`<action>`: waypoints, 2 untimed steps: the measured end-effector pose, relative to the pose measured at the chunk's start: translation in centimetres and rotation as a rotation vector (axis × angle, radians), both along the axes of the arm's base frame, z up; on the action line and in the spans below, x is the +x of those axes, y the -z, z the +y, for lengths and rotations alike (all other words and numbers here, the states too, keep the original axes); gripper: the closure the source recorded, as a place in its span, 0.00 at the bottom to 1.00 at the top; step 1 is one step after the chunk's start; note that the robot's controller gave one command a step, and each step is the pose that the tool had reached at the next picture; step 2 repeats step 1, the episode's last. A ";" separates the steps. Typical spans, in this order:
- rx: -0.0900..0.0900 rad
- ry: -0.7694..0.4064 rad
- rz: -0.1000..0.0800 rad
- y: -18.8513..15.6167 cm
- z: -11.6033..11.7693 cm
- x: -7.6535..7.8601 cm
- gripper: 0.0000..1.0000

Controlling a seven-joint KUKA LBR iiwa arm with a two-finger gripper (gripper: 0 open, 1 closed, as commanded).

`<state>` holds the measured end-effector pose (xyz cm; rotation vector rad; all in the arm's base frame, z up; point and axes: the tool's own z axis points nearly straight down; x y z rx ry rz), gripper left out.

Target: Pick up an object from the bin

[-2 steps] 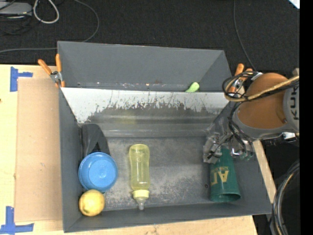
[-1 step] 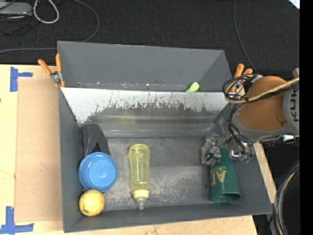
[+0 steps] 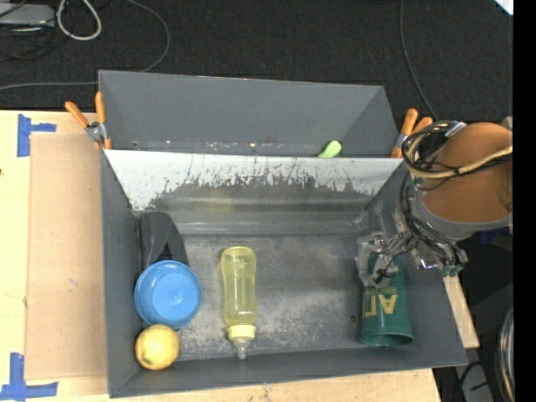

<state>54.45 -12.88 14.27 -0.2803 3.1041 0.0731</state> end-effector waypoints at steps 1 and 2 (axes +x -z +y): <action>0.007 0.056 -0.010 1.9 -0.9 1.4 1.00; 0.007 0.056 -0.010 1.9 -0.9 1.4 1.00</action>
Offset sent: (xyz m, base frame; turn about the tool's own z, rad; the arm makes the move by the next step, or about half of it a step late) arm 0.0083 0.0315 0.0538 -0.2610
